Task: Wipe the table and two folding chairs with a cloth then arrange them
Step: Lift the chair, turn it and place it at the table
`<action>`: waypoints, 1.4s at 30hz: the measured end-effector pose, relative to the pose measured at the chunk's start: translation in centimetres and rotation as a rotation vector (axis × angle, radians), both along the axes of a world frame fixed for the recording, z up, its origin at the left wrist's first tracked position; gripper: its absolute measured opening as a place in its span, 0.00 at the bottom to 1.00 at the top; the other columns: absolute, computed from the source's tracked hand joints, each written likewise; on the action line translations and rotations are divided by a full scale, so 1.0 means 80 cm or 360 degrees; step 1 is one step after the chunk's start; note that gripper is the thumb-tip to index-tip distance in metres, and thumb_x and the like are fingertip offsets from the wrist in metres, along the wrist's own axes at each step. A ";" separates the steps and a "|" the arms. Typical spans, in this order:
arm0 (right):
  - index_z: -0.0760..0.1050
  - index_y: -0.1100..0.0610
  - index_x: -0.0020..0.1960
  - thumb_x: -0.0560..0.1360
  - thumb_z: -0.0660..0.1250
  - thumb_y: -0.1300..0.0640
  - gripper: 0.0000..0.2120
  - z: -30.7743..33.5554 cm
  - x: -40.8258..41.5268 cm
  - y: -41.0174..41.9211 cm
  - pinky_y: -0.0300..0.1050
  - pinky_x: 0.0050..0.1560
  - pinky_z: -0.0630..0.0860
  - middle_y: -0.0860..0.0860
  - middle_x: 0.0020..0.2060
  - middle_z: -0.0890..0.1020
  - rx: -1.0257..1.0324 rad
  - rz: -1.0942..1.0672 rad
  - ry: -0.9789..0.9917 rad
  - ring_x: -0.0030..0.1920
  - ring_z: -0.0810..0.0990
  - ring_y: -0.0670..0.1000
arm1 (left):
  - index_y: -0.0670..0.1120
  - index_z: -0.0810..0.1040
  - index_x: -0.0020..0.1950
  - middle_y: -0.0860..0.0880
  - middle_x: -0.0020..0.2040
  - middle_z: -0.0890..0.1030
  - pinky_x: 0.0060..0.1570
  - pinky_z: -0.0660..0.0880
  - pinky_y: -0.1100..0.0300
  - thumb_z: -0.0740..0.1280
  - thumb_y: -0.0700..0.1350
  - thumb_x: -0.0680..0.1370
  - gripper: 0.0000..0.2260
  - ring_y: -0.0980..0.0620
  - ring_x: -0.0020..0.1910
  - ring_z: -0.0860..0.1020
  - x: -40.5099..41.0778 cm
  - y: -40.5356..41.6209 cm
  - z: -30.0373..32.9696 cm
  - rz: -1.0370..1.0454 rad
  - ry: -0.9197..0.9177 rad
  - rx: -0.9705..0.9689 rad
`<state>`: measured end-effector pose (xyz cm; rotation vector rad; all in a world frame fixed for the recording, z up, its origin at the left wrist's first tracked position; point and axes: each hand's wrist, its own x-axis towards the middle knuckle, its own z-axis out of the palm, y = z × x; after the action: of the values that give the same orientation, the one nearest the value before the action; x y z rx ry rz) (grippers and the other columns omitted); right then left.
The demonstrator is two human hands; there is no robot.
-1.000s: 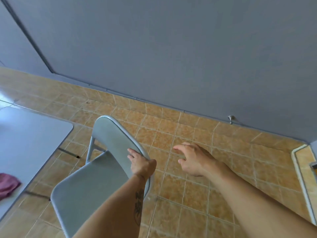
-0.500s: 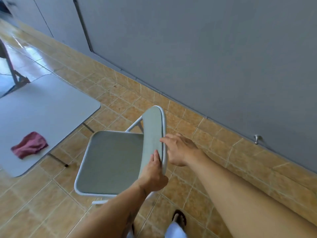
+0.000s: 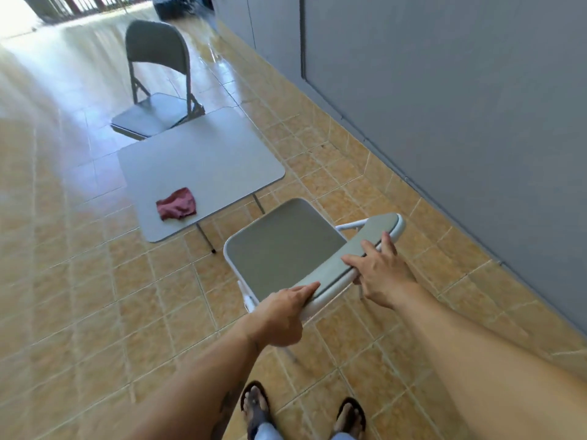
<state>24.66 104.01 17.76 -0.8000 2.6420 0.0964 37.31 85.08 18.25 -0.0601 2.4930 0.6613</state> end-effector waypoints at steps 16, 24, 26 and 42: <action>0.70 0.43 0.65 0.78 0.60 0.55 0.17 0.007 -0.046 -0.166 0.63 0.69 0.63 0.56 0.65 0.72 0.0108 0.0079 0.0046 0.70 0.56 0.73 | 0.55 0.64 0.76 0.53 0.68 0.74 0.60 0.73 0.54 0.62 0.34 0.73 0.33 0.48 0.63 0.74 -0.007 -0.121 -0.019 0.0542 0.0421 -0.0152; 0.70 0.44 0.66 0.79 0.58 0.57 0.18 0.007 -0.055 -0.234 0.64 0.69 0.61 0.57 0.65 0.71 0.0089 0.0037 0.0067 0.71 0.56 0.73 | 0.55 0.64 0.76 0.54 0.69 0.73 0.62 0.73 0.54 0.63 0.33 0.74 0.33 0.48 0.63 0.74 -0.023 -0.192 -0.030 0.0603 0.0444 -0.0122; 0.71 0.44 0.66 0.79 0.59 0.57 0.18 0.009 -0.061 -0.242 0.65 0.70 0.60 0.57 0.65 0.71 0.0085 0.0027 0.0030 0.72 0.55 0.73 | 0.55 0.66 0.75 0.54 0.67 0.74 0.61 0.73 0.54 0.63 0.34 0.74 0.31 0.48 0.62 0.74 -0.029 -0.201 -0.028 0.0593 0.0431 -0.0109; 0.62 0.51 0.77 0.77 0.65 0.46 0.30 0.097 -0.032 -0.331 0.54 0.69 0.67 0.53 0.73 0.69 -0.0241 0.0016 -0.0411 0.72 0.68 0.56 | 0.47 0.81 0.58 0.46 0.56 0.83 0.55 0.79 0.50 0.62 0.41 0.75 0.15 0.45 0.53 0.80 -0.035 -0.323 0.061 0.1145 0.0307 -0.0052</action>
<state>22.07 77.52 25.48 -0.8144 2.4214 -0.1942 34.55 59.27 23.13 -0.9800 2.6471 0.9370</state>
